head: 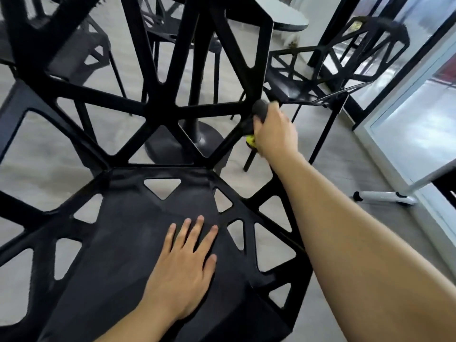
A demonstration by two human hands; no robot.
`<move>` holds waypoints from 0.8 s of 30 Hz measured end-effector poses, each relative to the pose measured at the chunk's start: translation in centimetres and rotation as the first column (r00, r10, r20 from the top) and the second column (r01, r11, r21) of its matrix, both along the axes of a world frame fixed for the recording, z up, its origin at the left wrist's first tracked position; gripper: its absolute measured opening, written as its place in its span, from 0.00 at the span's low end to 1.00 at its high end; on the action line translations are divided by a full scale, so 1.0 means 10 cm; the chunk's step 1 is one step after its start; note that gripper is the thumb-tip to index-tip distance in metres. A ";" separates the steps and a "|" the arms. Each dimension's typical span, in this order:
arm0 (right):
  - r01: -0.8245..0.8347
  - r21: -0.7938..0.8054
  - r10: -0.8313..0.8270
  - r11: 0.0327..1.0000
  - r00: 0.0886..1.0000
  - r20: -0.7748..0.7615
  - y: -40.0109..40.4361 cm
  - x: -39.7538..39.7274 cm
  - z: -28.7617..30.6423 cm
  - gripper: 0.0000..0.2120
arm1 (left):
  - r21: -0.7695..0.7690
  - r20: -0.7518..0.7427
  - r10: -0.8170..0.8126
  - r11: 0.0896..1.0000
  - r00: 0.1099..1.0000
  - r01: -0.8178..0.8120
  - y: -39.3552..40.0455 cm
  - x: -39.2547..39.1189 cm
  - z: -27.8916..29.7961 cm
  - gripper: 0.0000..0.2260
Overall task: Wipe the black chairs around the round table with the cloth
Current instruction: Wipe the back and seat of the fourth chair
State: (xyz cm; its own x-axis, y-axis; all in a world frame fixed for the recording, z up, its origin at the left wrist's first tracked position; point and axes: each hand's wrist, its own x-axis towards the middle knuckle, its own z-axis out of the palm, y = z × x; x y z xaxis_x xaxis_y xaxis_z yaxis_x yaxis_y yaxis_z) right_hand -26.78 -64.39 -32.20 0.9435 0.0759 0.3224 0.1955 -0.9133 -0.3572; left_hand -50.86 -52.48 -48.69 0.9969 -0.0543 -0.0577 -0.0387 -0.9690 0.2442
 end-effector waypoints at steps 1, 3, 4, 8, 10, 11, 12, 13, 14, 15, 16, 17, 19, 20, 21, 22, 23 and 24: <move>0.008 0.007 -0.008 1.000 1.000 -0.012 0.08 0.11 0.05 0.11 | -0.004 -0.001 -0.003 1.000 1.000 0.003 -0.01 0.01 0.01 0.26; 0.012 0.014 -0.012 1.000 1.000 -0.020 0.15 0.20 0.07 0.10 | -0.030 -0.008 0.004 1.000 1.000 -0.005 0.00 0.03 0.04 0.26; 0.006 0.016 -0.006 1.000 1.000 -0.020 0.12 0.19 0.06 0.09 | -0.045 0.008 0.007 0.999 1.000 -0.007 0.00 0.05 0.04 0.27; 0.016 0.029 -0.016 0.999 1.000 -0.022 -0.16 -0.21 -0.13 0.12 | -0.085 0.026 0.043 0.996 0.999 -0.041 0.00 0.06 0.10 0.27; 0.022 0.023 -0.022 0.999 1.000 -0.022 -0.39 -0.56 -0.29 0.13 | -0.079 0.001 0.052 0.995 0.999 -0.052 0.00 0.06 0.11 0.26; 0.024 0.009 -0.024 1.000 0.999 -0.025 -0.53 -0.77 -0.38 0.13 | -0.072 -0.011 0.050 0.996 0.999 -0.051 -0.01 0.06 0.12 0.26; 0.027 -0.016 -0.028 1.000 0.999 -0.027 -0.67 -0.98 -0.47 0.13 | -0.065 -0.014 0.047 0.997 0.999 -0.047 0.00 0.06 0.12 0.26; 0.034 -0.059 -0.036 0.998 0.999 -0.029 -0.80 -1.18 -0.55 0.14 | -0.061 -0.014 0.042 0.997 0.999 -0.043 0.00 0.06 0.13 0.27; 0.041 -0.119 -0.045 0.992 0.998 -0.032 -0.93 -1.37 -0.62 0.14 | -0.065 -0.018 0.039 0.997 0.999 -0.040 0.00 0.05 0.13 0.28; 0.048 -0.184 -0.056 0.982 0.998 -0.040 -1.03 -1.53 -0.67 0.14 | -0.071 -0.022 0.037 0.997 0.999 -0.038 0.01 0.05 0.13 0.28; 0.054 -0.243 -0.069 0.969 0.996 -0.053 -1.12 -1.66 -0.70 0.14 | -0.076 -0.026 0.036 0.996 0.999 -0.038 0.01 0.04 0.13 0.29; 0.061 -0.300 -0.086 0.952 0.994 -0.070 -1.17 -1.75 -0.72 0.14 | -0.082 -0.032 0.035 0.996 0.999 -0.037 0.02 0.04 0.14 0.30; 0.071 -0.428 -0.109 0.901 0.992 -0.065 -1.21 -1.82 -0.68 0.14 | -0.088 -0.052 0.018 0.996 0.998 -0.023 0.03 0.04 0.17 0.32; 0.071 -0.489 -0.100 0.869 0.994 -0.033 -1.19 -1.83 -0.64 0.13 | -0.082 -0.052 0.002 0.997 0.999 -0.006 0.05 0.06 0.18 0.34; 0.080 -0.533 -0.083 0.843 0.996 0.019 -1.15 -1.82 -0.60 0.13 | -0.065 -0.047 -0.019 0.998 0.999 0.016 0.09 0.09 0.20 0.35; 0.096 -0.549 -0.055 0.830 0.994 0.091 -1.09 -1.79 -0.56 0.15 | -0.041 -0.038 -0.034 0.999 0.999 0.033 0.14 0.13 0.22 0.35; 0.102 -0.540 -0.014 0.836 0.986 0.166 -1.03 -1.76 -0.53 0.16 | -0.012 -0.024 -0.034 0.999 0.999 0.034 0.23 0.16 0.22 0.34; 0.087 -0.521 0.037 0.849 0.974 0.222 -0.96 -1.71 -0.50 0.18 | 0.011 -0.003 -0.013 1.000 1.000 0.013 0.32 0.19 0.21 0.33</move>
